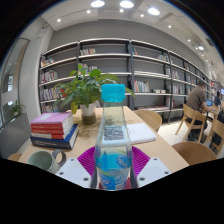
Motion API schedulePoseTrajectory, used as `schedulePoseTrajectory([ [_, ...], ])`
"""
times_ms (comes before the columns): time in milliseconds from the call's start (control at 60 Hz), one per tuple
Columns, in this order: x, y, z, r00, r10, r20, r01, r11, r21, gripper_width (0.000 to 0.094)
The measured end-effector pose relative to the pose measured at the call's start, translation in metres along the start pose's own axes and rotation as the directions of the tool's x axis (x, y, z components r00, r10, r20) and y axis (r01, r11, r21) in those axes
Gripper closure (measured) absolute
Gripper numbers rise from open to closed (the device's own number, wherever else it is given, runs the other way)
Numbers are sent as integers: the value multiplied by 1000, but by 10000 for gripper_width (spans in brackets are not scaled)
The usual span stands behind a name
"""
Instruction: Pour water
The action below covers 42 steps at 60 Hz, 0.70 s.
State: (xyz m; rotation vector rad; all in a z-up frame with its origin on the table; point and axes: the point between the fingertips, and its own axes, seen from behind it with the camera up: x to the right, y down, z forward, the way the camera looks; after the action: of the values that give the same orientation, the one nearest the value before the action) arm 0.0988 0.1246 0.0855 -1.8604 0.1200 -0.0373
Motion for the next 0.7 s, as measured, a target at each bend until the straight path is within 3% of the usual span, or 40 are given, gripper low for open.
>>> schedulePoseTrajectory([
  [217,1,2,-2,1000,-14,-10,14,1000,0,365],
  [300,8,14,-16,999,-19,-36,17,998,-59,202],
  [367,11,31,-28,998,-39,-44,33,992,-120,126],
  [700,-22,108,-154,997,-67,-26,54,932,-358,125],
])
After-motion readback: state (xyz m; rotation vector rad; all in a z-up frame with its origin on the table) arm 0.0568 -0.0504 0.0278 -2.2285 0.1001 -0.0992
